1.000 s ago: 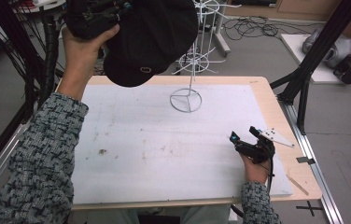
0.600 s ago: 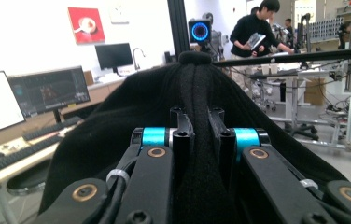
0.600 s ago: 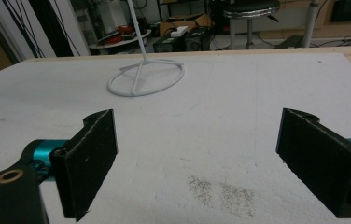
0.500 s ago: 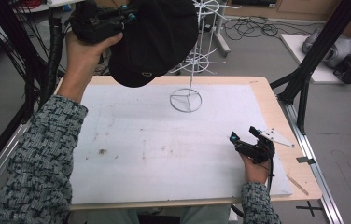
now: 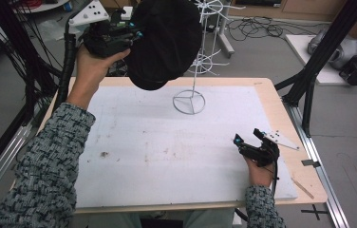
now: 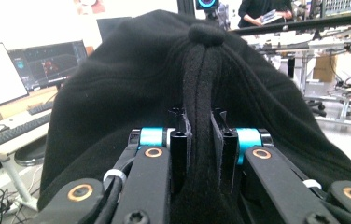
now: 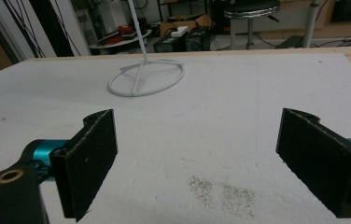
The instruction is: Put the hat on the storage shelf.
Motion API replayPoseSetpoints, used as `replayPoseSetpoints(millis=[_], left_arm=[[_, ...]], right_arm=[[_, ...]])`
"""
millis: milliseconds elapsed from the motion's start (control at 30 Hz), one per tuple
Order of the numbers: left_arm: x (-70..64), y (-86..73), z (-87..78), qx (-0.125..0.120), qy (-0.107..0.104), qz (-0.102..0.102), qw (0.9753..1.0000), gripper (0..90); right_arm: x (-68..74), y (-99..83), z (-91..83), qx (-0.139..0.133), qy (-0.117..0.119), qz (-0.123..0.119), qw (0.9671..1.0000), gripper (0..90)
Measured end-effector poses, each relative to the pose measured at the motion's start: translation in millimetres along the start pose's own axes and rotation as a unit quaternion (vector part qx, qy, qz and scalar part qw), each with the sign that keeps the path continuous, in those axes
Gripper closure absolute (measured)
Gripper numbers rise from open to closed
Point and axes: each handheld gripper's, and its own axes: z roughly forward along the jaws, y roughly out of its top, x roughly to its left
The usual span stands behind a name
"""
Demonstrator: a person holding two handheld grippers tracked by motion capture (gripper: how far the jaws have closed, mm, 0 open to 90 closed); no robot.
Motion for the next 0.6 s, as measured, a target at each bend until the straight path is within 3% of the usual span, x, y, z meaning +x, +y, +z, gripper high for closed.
replayPoseSetpoints(millis=[267, 333, 600], left_arm=[[-1.4, -15.2, 16.6, 0.049, -0.003, 0.006, 0.9988, 77.8], [-3.8, -20.6, 20.1, 0.050, 0.000, 0.013, 0.9987, 77.2], [-4.6, -39.4, 30.3, 0.055, 0.002, 0.006, 0.9985, 76.2]], right_arm=[[-0.1, -0.1, 0.7, 0.001, 0.000, -0.003, 1.0000, 11.6], [-0.1, 0.0, 0.5, 0.001, 0.000, -0.001, 1.0000, 11.6], [-0.5, -0.1, 0.5, 0.001, 0.002, -0.002, 1.0000, 11.6]])
